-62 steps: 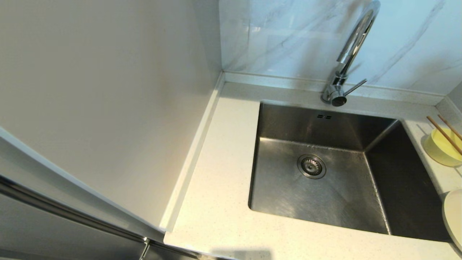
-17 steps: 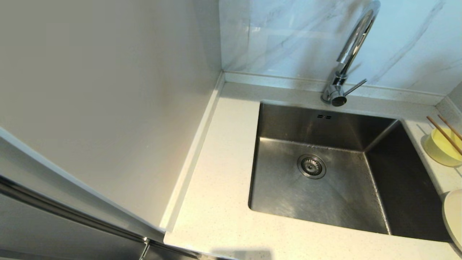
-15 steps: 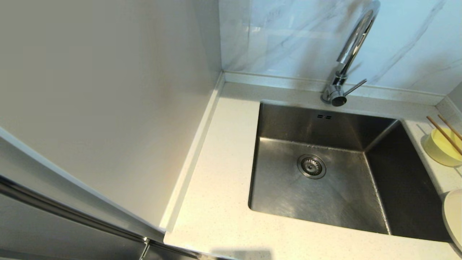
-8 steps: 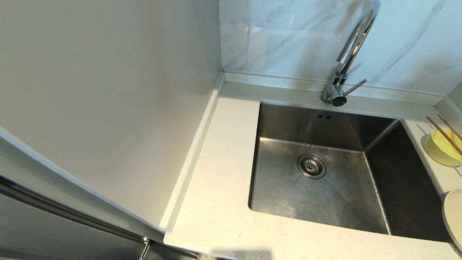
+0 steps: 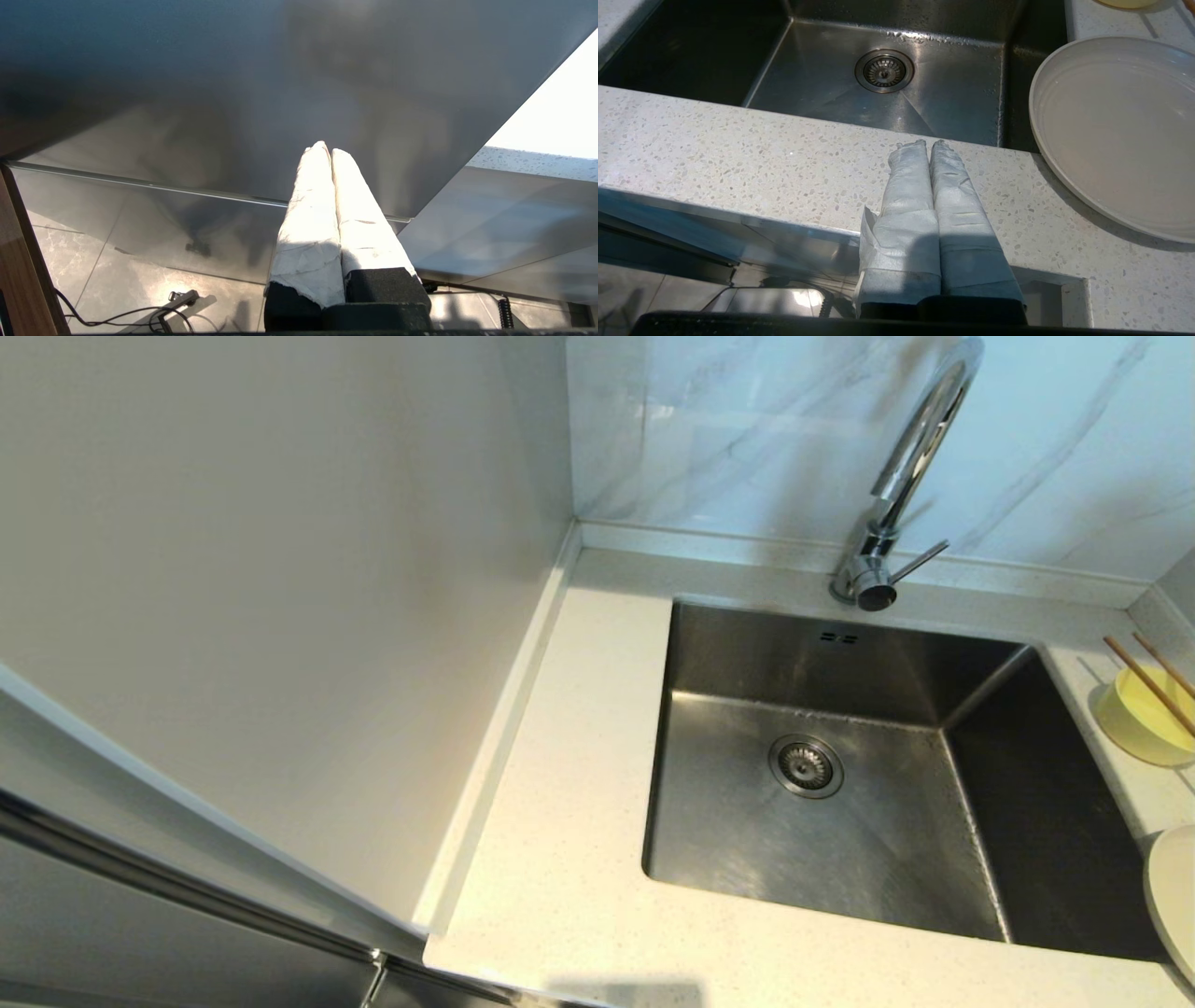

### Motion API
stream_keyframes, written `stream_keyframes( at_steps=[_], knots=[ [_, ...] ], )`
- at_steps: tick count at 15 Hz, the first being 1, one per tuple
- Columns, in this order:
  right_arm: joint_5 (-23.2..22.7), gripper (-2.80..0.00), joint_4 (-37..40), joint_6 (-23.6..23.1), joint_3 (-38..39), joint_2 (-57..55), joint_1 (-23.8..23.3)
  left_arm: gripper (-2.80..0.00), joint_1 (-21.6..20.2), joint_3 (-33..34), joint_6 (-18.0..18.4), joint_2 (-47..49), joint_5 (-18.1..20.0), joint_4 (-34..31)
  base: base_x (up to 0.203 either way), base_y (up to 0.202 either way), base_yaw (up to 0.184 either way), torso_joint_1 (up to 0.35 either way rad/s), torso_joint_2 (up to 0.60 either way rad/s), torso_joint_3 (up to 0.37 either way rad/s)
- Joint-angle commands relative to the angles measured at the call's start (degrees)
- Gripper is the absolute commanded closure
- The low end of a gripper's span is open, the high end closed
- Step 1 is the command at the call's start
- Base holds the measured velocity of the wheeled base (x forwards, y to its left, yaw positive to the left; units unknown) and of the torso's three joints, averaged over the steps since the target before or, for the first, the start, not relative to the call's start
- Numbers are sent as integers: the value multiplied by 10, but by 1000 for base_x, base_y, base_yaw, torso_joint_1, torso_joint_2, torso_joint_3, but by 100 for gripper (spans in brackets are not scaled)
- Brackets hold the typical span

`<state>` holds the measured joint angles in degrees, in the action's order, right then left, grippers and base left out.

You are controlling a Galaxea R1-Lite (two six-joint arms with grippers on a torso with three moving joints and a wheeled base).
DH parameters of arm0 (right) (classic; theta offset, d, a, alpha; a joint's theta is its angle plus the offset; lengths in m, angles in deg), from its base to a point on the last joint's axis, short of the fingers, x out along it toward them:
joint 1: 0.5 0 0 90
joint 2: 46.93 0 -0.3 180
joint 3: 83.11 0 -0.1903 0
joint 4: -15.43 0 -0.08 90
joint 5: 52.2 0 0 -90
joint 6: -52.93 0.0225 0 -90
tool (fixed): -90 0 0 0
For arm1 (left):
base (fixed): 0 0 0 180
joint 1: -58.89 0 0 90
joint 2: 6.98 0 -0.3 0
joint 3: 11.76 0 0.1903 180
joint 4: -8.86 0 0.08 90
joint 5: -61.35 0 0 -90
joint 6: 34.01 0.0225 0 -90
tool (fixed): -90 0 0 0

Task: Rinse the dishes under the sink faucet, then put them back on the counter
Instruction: Turn on the faucet

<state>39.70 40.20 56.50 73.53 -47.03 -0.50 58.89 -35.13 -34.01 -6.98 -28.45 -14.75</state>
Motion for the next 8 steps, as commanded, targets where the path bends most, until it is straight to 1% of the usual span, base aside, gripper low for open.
stream_keyframes(
  at_steps=[1, 8],
  knots=[
    [0, 0, 0, 0, 5, -1, 0, 0, 0, 0, 0, 0, 0, 0, 0, 0, 0, 0, 0, 0],
    [0, 0, 0, 0, 5, 0, 0, 0, 0, 0, 0, 0, 0, 0, 0, 0, 0, 0, 0, 0]
  ],
)
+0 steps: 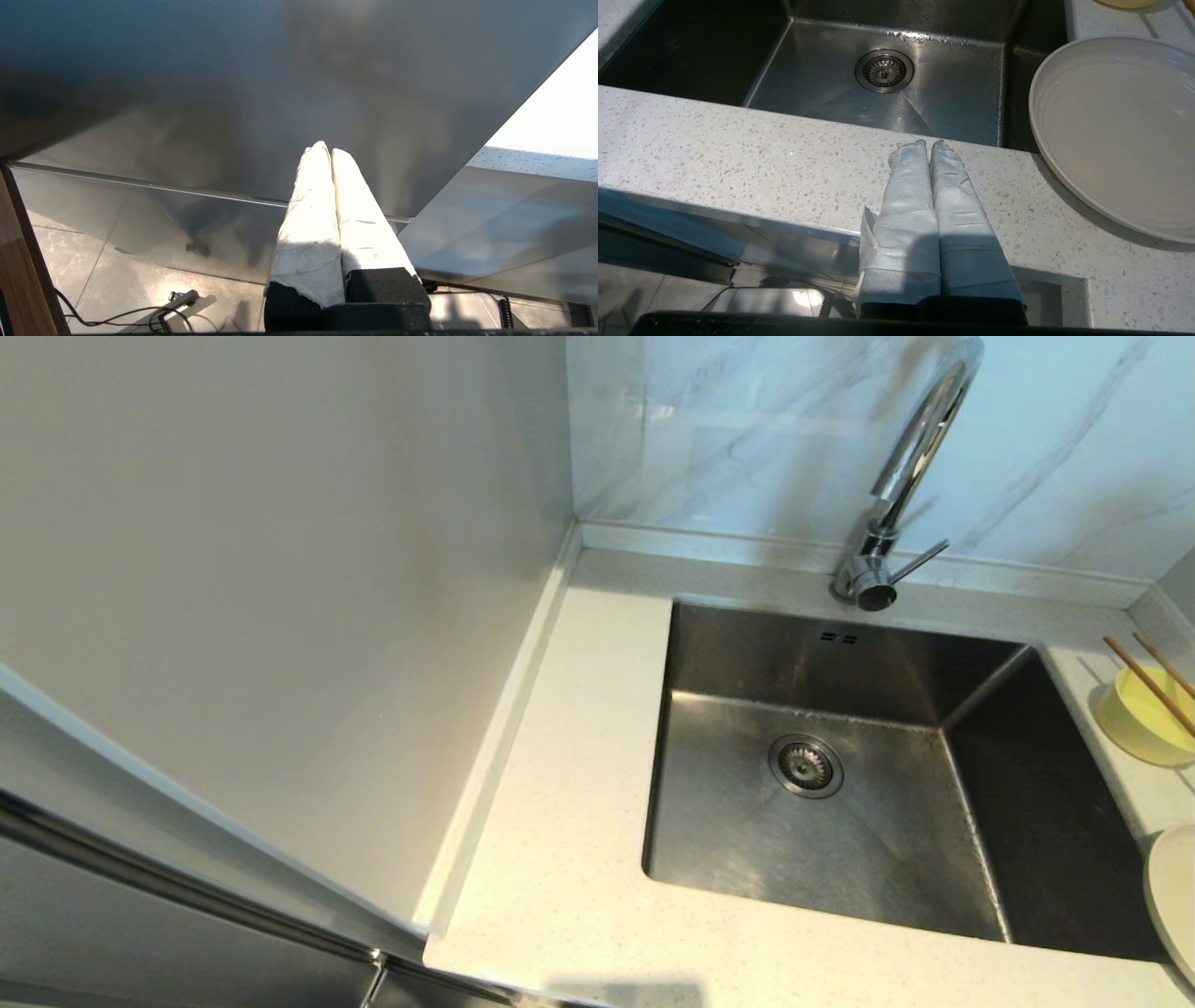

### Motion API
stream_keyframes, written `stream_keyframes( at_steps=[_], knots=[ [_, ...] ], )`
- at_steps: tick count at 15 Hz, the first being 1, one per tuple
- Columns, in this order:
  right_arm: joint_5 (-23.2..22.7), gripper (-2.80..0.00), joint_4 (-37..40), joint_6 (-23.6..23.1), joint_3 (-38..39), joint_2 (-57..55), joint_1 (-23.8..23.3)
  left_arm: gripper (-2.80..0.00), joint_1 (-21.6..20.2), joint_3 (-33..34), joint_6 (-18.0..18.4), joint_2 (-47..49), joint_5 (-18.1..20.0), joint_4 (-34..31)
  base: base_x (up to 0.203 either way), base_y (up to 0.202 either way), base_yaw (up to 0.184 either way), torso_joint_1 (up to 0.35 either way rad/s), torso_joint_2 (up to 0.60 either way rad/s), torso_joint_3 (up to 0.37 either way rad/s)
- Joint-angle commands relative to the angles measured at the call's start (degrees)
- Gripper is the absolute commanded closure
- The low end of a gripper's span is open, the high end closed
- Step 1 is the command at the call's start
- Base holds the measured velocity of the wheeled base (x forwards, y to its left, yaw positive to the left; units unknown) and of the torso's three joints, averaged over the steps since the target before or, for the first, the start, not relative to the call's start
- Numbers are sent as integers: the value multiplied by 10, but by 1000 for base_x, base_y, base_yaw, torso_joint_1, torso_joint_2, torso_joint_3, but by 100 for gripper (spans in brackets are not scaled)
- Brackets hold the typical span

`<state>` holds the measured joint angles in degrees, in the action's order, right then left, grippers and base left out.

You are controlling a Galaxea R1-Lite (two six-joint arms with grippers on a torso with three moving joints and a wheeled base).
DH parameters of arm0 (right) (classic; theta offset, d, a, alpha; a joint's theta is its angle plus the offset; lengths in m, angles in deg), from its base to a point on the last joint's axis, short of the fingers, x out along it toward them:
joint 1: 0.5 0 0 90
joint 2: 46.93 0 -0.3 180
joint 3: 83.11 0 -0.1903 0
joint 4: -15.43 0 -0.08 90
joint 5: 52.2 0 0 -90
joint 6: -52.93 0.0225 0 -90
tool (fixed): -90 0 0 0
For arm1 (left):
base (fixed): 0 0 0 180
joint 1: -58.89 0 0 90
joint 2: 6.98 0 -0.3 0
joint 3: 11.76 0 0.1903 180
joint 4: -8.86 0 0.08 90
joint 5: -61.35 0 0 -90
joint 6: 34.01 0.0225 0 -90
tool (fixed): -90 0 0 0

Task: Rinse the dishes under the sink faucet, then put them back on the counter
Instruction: Turn on the faucet

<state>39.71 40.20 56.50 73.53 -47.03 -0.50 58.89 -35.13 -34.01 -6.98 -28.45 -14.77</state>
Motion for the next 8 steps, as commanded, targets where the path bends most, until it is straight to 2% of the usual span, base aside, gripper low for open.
stream_keyframes(
  at_steps=[1, 8],
  knots=[
    [0, 0, 0, 0, 5, -1, 0, 0, 0, 0, 0, 0, 0, 0, 0, 0, 0, 0, 0, 0],
    [0, 0, 0, 0, 4, -1, 0, 0, 0, 0, 0, 0, 0, 0, 0, 0, 0, 0, 0, 0]
  ],
)
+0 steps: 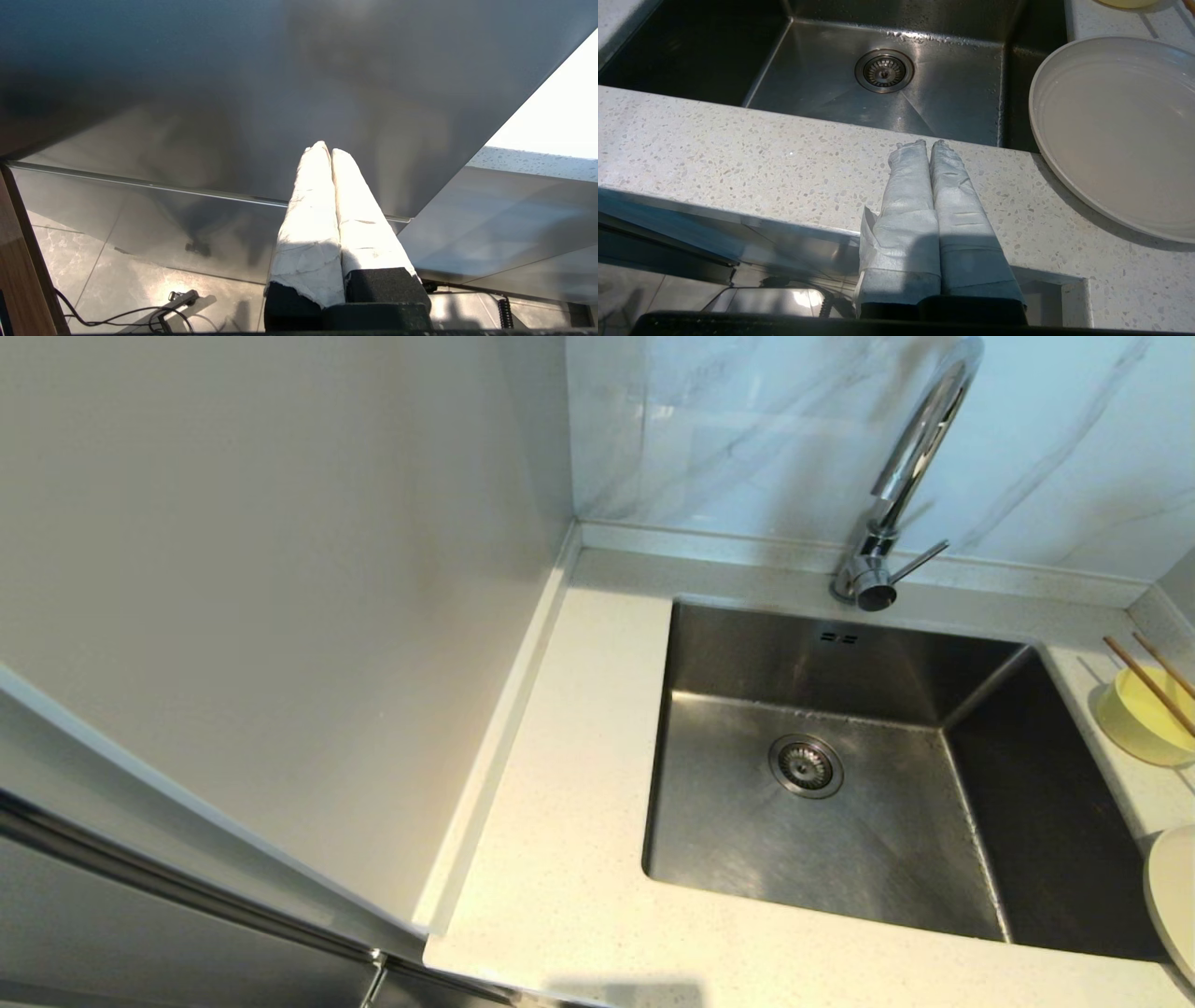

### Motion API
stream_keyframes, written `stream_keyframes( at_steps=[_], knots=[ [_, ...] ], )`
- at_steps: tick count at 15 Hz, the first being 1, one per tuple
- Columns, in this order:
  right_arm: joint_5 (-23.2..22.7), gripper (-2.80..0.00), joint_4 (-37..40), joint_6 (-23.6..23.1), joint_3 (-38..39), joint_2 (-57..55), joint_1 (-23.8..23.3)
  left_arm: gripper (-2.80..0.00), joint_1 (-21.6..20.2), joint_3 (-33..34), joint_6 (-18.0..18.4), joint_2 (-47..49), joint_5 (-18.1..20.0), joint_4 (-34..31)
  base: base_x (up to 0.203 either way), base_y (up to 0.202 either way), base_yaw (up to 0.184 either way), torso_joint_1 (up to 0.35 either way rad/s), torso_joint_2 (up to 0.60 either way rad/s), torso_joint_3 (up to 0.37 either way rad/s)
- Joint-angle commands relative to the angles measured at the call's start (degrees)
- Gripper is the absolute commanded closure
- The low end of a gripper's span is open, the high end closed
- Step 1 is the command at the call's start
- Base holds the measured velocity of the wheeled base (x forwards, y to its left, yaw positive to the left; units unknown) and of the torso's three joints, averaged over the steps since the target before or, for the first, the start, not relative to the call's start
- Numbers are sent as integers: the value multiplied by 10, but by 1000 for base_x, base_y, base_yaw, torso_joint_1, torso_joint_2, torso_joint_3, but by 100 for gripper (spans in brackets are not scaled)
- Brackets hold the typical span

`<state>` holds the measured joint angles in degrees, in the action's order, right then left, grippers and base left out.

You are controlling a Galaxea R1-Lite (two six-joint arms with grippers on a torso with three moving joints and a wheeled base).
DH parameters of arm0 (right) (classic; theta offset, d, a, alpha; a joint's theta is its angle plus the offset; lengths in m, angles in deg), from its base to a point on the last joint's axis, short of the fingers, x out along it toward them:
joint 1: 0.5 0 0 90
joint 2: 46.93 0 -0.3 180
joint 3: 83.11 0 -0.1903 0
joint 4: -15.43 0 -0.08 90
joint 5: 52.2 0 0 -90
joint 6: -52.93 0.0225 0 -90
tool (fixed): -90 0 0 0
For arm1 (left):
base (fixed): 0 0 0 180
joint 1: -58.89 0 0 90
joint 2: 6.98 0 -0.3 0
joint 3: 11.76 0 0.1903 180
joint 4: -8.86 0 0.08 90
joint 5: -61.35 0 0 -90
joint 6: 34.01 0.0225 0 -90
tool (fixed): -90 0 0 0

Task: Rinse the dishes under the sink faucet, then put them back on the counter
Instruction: Turn on the faucet

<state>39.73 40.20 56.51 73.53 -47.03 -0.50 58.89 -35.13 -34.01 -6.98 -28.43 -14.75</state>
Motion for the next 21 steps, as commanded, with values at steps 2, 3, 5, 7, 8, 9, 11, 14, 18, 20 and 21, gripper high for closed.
stream_keyframes(
  at_steps=[2, 3, 5, 7, 8, 9, 11, 14, 18, 20, 21],
  knots=[
    [0, 0, 0, 0, 5, 0, 0, 0, 0, 0, 0, 0, 0, 0, 0, 0, 0, 0, 0, 0],
    [0, 0, 0, 0, 5, -1, 0, 0, 0, 0, 0, 0, 0, 0, 0, 0, 0, 0, 0, 0],
    [0, 0, 0, 0, 5, -1, 1, 0, 0, 0, 0, 0, 0, 0, 0, 0, 0, 0, 0, 0],
    [0, 0, 0, 0, 4, -1, 0, 0, 0, 0, 0, 0, 0, 0, 0, 0, 0, 0, 0, 0],
    [0, 0, 0, 0, 5, -1, 0, 0, 0, 0, 0, 0, 0, 0, 0, 0, 0, 0, 0, 0],
    [0, 0, 0, 0, 5, -1, 0, 0, 0, 0, 0, 0, 0, 0, 0, 0, 0, 0, 0, 0],
    [0, 0, 0, 0, 5, 0, 0, 0, 0, 0, 0, 0, 0, 0, 0, 0, 0, 0, 0, 0],
    [0, 0, 0, 0, 5, 0, 0, 0, 0, 0, 0, 0, 0, 0, 0, 0, 0, 0, 0, 0],
    [1, 0, 0, -2, 5, 0, 0, 0, 0, 0, 0, 0, 0, 0, 0, 0, 0, 0, 0, 0],
    [2, 0, 3, -3, 4, 0, 0, 0, 0, 0, 0, 0, 0, 0, 0, 0, 0, 0, 0, 0],
    [3, 0, 4, -3, 3, 0, 0, 0, 0, 0, 0, 0, 0, 0, 0, 0, 0, 0, 0, 0]
  ],
)
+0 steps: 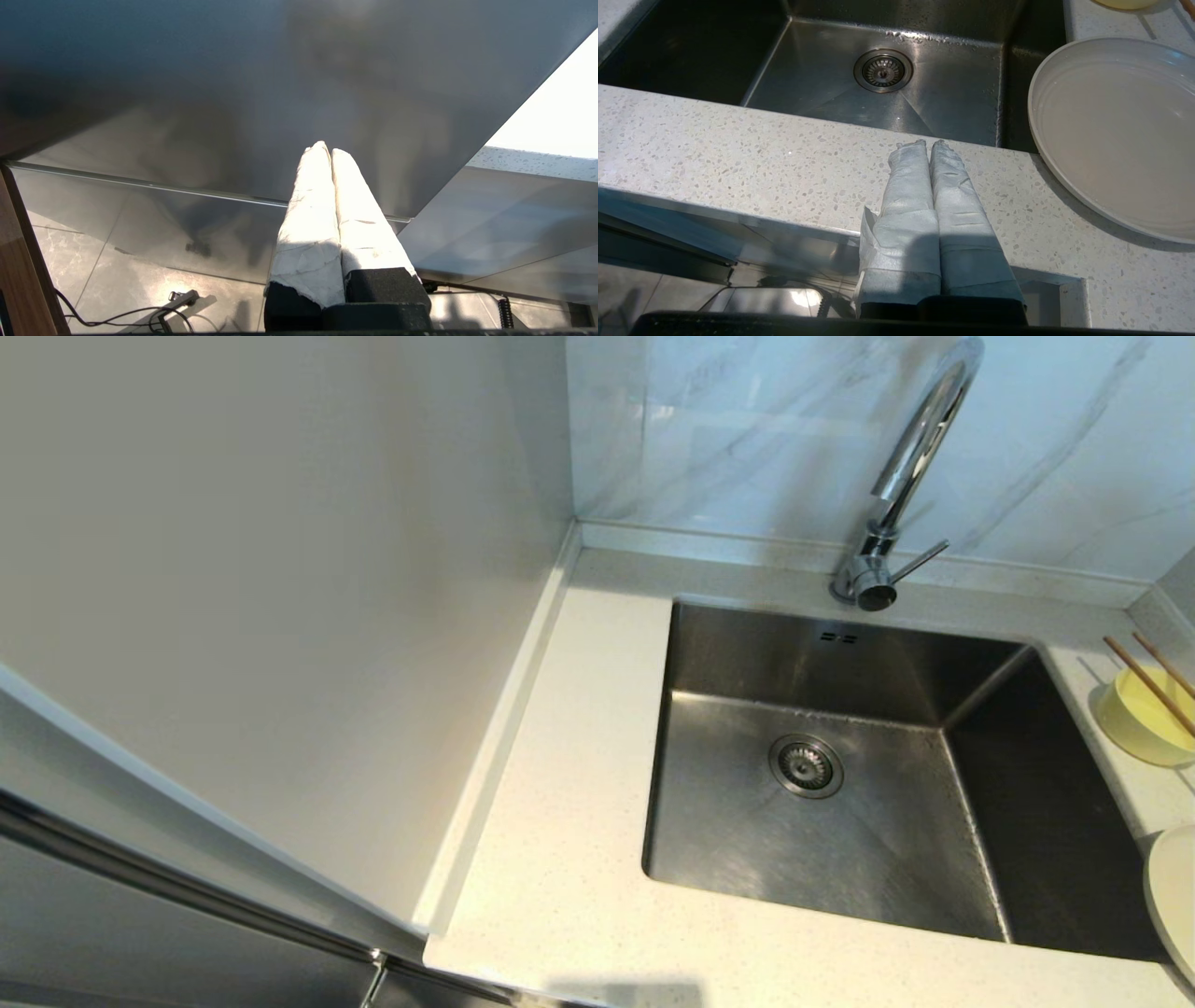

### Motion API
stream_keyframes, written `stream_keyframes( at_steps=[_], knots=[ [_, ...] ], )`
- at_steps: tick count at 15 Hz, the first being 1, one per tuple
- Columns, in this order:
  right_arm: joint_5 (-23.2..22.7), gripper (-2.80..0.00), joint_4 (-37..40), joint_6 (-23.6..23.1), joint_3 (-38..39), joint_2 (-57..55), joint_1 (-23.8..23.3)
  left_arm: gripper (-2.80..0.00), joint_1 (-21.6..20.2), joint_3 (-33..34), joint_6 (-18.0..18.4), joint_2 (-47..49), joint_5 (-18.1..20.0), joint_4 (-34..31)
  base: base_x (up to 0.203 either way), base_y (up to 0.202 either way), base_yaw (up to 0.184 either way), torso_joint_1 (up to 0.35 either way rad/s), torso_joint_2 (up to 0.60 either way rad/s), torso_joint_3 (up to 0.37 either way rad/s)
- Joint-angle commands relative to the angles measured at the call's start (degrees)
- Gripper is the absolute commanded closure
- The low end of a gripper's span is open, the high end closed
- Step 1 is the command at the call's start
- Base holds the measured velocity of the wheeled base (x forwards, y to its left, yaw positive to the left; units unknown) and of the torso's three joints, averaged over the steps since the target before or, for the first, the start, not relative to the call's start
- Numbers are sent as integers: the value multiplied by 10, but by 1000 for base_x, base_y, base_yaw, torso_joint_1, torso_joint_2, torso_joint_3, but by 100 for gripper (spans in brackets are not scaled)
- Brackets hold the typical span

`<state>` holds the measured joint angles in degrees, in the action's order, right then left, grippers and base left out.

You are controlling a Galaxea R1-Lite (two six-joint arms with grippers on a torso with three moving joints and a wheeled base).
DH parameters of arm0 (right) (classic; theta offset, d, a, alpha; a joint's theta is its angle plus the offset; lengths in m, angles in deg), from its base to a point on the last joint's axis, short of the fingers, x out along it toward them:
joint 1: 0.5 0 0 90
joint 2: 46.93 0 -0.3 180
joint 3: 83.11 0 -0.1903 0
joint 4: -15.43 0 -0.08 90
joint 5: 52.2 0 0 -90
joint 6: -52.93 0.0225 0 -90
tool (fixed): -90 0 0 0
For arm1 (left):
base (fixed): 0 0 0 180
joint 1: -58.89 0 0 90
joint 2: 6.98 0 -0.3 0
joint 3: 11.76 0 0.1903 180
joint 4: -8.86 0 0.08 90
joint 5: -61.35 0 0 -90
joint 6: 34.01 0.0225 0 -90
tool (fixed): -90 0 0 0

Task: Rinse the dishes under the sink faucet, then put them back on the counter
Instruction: Turn on the faucet

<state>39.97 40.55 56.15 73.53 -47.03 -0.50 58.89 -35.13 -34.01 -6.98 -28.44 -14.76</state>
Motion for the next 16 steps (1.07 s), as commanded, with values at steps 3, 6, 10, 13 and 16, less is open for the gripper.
stream_keyframes(
  at_steps=[3, 6, 10, 13, 16],
  knots=[
    [1, 0, 26, 0, -52, -1, 0, 0, 0, 0, 0, 0, 0, 0, 0, 0, 0, 0, 0, 0],
    [2, 0, 96, 0, -134, -15, 0, 0, 0, 0, 0, 0, 0, 0, 0, 0, 0, 0, 0, 0],
    [2, 0, 112, 5, -234, -137, 0, 0, 0, 0, 0, 0, 0, 0, 0, 0, 0, 0, 0, 0],
    [2, 0, 113, 10, -324, -247, 0, 0, 0, 0, 0, 0, 0, 0, 0, 0, 0, 0, 0, 0],
    [10, 0, 115, 12, -415, -354, -1, 0, 0, 0, 0, 0, 0, 0, 0, 0, 0, 0, 0, 0]
  ],
)
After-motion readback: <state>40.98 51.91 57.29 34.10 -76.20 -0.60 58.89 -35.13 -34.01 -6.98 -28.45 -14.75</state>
